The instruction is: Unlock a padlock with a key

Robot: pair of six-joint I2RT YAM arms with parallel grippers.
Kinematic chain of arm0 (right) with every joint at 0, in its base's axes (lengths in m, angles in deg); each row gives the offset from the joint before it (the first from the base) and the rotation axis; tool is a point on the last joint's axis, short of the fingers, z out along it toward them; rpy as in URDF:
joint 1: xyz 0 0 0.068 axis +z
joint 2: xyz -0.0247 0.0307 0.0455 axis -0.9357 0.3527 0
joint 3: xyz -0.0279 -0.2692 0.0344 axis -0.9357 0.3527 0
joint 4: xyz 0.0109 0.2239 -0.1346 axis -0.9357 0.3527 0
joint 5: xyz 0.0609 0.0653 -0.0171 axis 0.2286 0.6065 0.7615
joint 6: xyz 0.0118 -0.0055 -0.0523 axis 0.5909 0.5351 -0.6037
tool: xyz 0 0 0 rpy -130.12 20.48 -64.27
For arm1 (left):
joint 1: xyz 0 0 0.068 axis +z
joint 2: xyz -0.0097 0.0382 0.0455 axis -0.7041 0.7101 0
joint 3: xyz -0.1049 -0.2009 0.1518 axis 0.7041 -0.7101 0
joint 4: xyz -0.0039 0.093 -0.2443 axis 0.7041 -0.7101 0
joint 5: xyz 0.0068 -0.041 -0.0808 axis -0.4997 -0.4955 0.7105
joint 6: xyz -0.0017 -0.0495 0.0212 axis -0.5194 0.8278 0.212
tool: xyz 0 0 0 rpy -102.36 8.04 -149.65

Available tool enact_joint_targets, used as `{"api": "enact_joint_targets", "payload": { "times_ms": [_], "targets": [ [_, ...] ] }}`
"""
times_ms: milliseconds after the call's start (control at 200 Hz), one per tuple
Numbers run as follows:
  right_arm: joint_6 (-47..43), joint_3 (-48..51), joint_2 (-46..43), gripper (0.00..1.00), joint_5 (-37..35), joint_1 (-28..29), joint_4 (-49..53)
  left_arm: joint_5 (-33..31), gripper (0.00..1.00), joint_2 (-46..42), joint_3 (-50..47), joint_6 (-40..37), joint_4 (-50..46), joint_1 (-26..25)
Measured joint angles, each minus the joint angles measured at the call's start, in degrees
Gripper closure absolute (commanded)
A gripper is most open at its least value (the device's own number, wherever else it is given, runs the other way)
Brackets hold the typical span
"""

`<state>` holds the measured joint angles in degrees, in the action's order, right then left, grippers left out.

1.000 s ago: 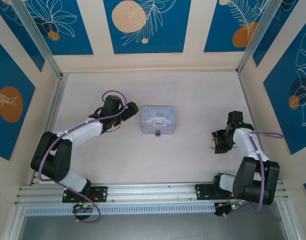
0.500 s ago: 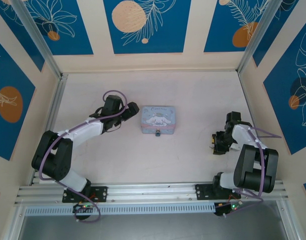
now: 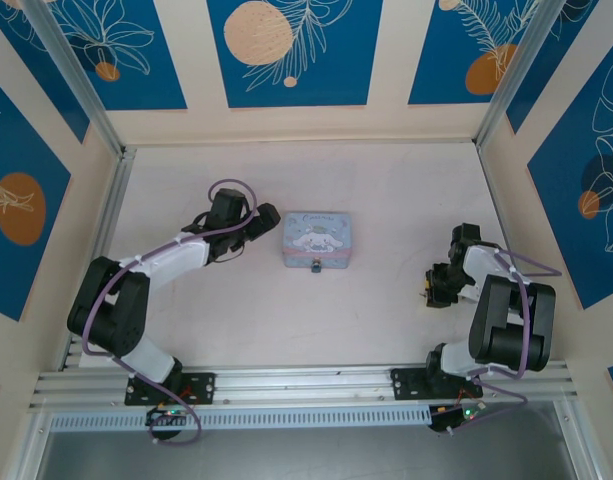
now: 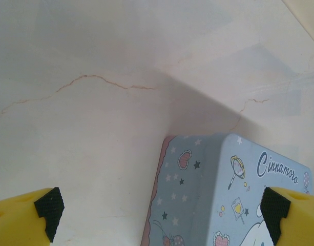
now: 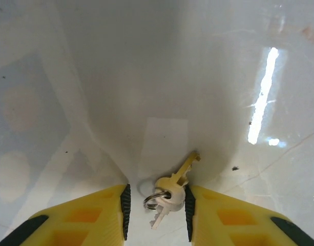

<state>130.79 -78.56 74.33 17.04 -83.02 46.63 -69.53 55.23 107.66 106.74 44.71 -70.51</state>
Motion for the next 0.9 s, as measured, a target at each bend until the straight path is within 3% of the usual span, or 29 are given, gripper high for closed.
{"api": "enact_joint_targets", "payload": {
  "times_ms": [225, 330, 425, 640, 900],
  "targets": [
    [0.0, 0.0, 0.5, 0.73, 0.0, -0.1, 0.3, 0.0, 0.0, 0.0, 0.0, -1.0, 0.0, 0.0],
    [0.0, 0.0, 0.5, 0.84, 0.2, -0.1, 0.5, 0.0, 0.0, 0.0, 0.0, -1.0, -0.2, 0.0],
    [-0.2, -0.3, 0.1, 1.0, 0.7, -0.3, -0.2, 0.0, 0.0, 0.0, 0.0, -1.0, -0.2, 0.0],
    [-3.7, 0.2, -1.2, 1.0, 1.1, 1.3, -2.1, 0.0, 0.0, 0.0, 0.0, -1.2, -0.7, 0.0],
    [-11.1, 1.2, -6.3, 1.0, 2.6, 12.9, -2.6, -0.1, 0.0, -1.8, 0.0, -2.8, -3.6, 0.0]
  ]
}}
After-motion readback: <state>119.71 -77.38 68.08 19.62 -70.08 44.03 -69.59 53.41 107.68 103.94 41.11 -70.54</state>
